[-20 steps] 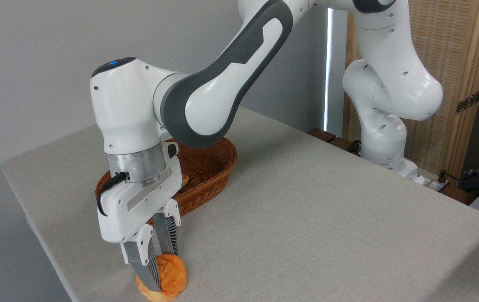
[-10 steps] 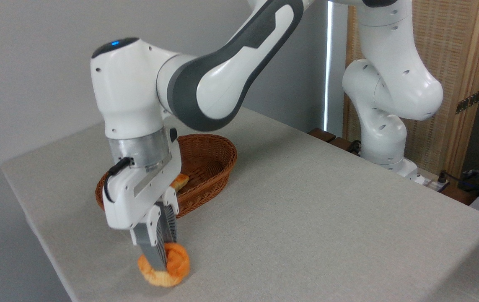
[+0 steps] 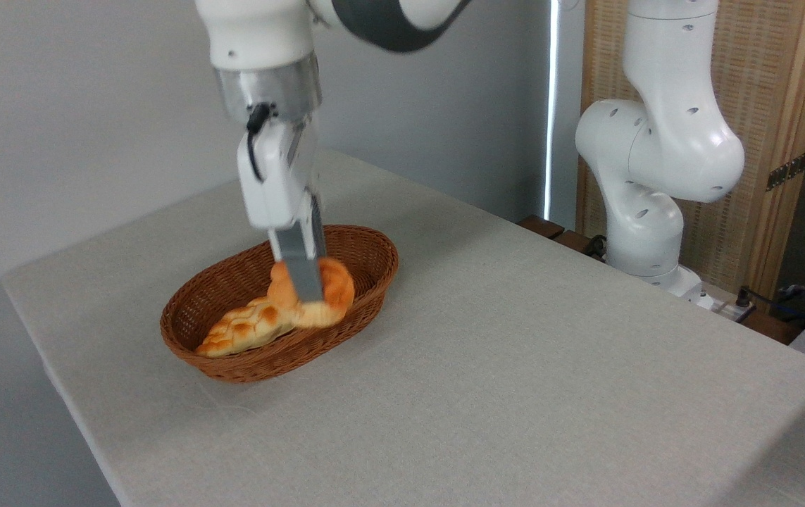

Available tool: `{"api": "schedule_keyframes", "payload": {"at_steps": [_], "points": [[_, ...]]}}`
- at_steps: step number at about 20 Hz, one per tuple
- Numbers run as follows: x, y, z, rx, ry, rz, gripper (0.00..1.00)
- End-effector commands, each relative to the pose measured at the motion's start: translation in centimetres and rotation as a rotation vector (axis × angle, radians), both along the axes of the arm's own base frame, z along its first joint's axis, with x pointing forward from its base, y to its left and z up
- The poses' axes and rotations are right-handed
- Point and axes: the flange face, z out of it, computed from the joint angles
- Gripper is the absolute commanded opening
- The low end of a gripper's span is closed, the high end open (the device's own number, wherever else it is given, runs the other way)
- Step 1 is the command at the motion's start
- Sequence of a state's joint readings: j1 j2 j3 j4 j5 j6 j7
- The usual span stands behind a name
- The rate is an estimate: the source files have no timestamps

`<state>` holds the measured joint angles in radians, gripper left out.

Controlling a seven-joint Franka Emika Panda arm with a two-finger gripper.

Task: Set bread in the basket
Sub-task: 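Lift the bun and carry it over the wicker basket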

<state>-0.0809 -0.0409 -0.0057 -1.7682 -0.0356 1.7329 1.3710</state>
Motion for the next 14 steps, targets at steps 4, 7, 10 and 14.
{"api": "schedule_keyframes", "payload": {"at_steps": [4, 7, 10, 14], "points": [[-5.2, -9.0, 1.2, 0.019, 0.093, 0.252, 0.34], [-7.4, -12.2, -0.5, 0.047, 0.127, 0.264, 0.34], [-8.6, -13.8, -2.0, 0.055, 0.135, 0.229, 0.34], [-9.4, -16.1, -4.3, 0.051, 0.122, 0.212, 0.34]]}}
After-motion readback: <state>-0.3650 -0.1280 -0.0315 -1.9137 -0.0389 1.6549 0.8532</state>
